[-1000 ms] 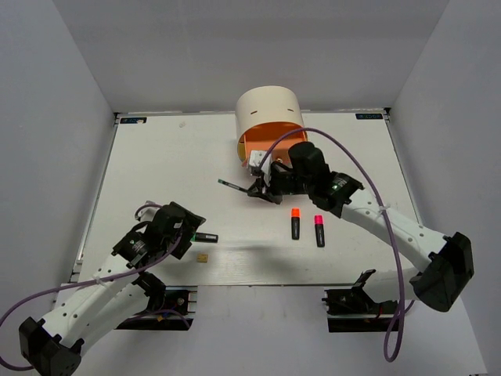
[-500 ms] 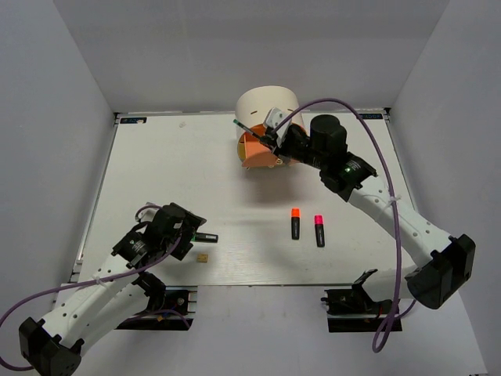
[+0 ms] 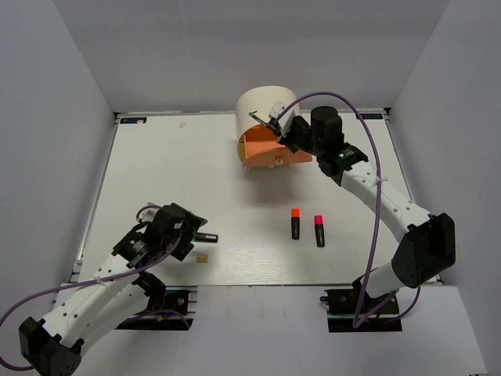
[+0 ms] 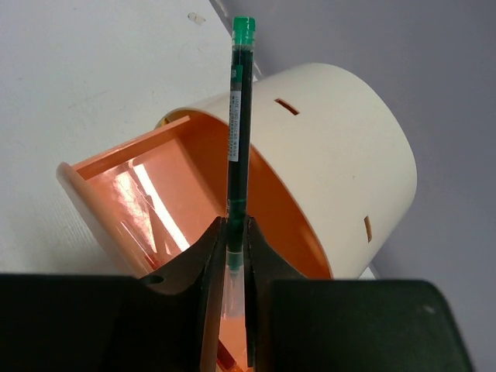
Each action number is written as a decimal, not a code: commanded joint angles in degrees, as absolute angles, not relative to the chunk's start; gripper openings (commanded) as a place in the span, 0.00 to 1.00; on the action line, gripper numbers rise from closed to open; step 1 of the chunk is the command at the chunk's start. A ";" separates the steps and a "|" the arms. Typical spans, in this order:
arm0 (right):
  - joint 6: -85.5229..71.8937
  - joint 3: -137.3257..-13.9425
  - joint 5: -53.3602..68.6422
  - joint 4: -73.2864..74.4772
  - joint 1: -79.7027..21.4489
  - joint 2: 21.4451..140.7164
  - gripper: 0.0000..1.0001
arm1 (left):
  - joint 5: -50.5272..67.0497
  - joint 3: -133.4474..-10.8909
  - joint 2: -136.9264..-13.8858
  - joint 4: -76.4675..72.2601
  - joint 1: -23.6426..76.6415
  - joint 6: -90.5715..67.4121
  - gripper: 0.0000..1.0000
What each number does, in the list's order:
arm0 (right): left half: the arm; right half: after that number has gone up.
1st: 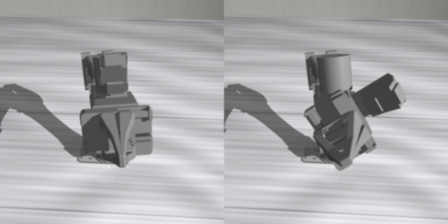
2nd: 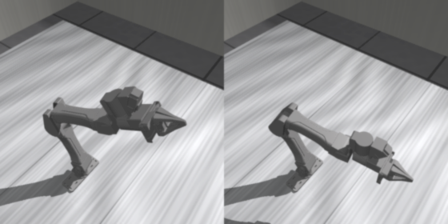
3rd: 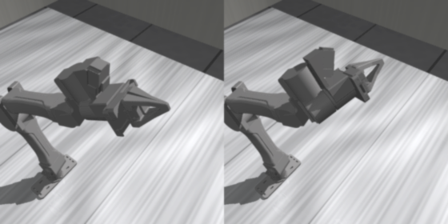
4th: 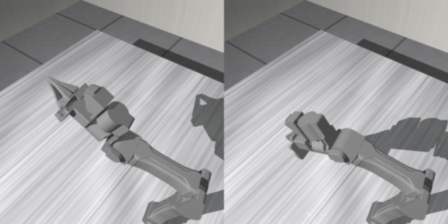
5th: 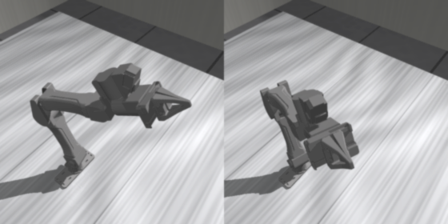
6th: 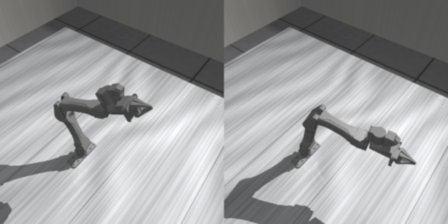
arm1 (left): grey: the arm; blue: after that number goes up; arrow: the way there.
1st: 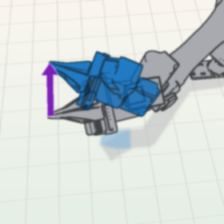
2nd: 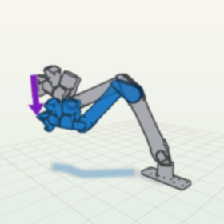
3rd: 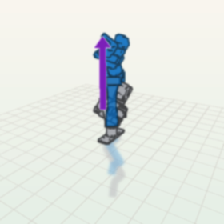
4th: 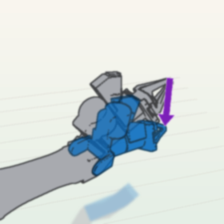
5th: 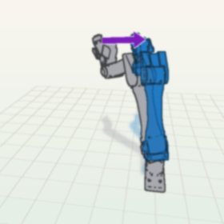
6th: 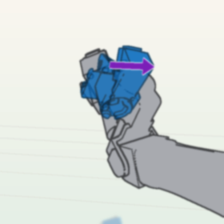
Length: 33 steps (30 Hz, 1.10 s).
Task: Sort the stationery into containers
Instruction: Place the pen in the drawer.
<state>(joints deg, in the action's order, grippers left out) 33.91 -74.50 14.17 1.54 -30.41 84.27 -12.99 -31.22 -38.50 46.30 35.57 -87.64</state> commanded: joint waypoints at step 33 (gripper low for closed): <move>42.61 -72.95 48.34 18.00 -25.40 74.00 0.00 | -12.39 -29.62 -39.55 45.00 35.42 -88.15 1.00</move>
